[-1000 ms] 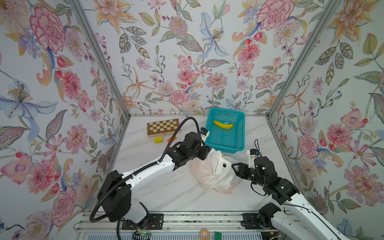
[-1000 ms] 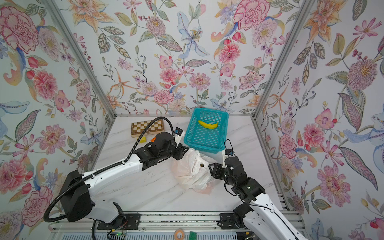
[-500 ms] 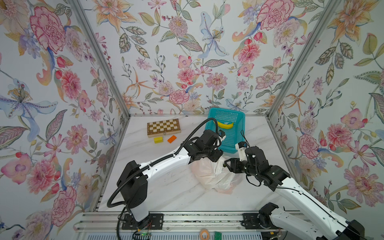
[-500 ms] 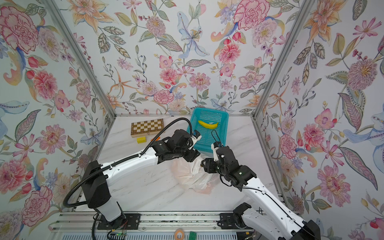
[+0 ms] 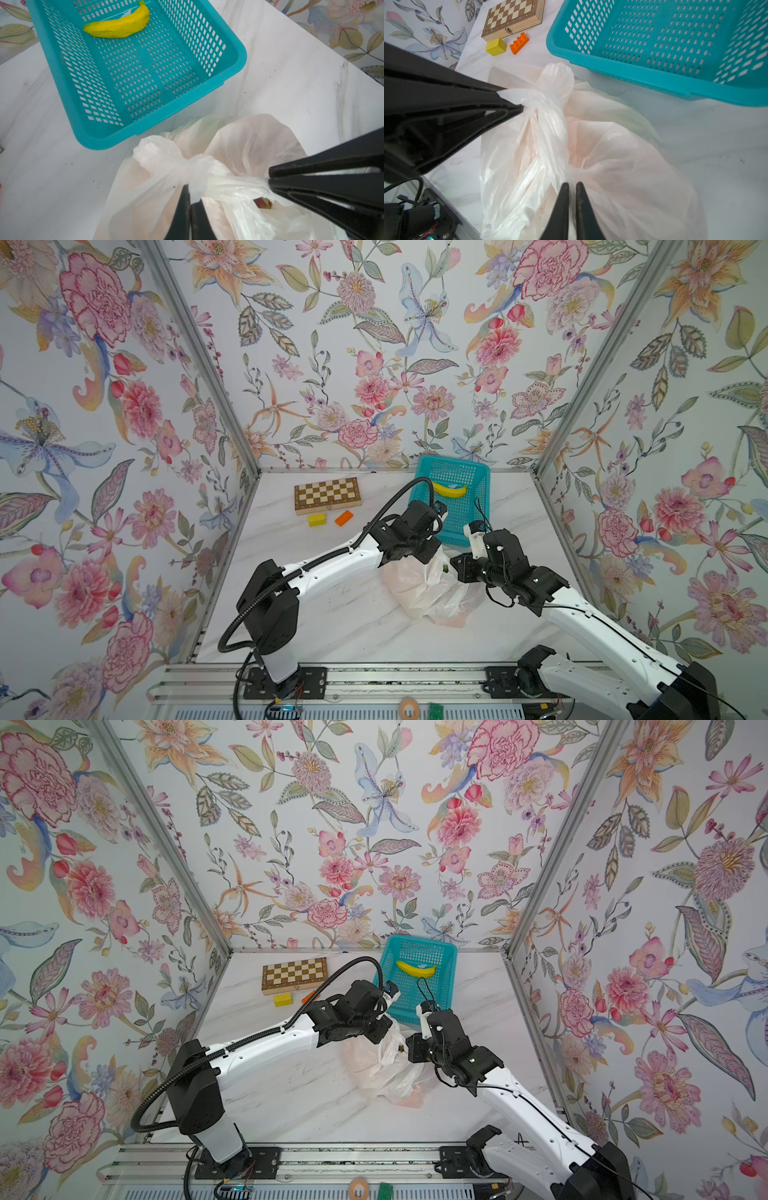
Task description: Untie the knot of the plastic bag and take out the fruit
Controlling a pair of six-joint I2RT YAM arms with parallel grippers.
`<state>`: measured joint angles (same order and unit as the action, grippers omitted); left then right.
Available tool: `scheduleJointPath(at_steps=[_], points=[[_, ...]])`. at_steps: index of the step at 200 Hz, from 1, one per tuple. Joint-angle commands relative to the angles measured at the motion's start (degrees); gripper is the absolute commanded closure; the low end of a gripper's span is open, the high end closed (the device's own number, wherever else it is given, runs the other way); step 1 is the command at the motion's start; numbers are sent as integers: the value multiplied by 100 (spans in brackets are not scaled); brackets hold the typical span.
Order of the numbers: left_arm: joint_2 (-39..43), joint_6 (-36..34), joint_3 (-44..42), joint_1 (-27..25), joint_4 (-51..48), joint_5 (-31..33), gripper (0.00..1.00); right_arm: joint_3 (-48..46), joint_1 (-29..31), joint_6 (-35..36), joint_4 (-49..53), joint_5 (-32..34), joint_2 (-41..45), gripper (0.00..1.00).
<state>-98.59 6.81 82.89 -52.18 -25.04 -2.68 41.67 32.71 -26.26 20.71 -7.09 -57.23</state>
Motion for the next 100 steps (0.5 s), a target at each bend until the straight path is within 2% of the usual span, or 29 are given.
scheduleJointPath(at_steps=[1, 58, 100], points=[[342, 238, -63, 48, 249, 649, 97, -208, -21, 1, -11, 36, 189, 98], [713, 470, -319, 293, 350, 1418, 97, -755, -89, -242, 174, 277, 1098, 100], [1183, 620, -704, 585, 497, 1509, 92, -1203, -89, -508, 302, 410, 1569, 100]])
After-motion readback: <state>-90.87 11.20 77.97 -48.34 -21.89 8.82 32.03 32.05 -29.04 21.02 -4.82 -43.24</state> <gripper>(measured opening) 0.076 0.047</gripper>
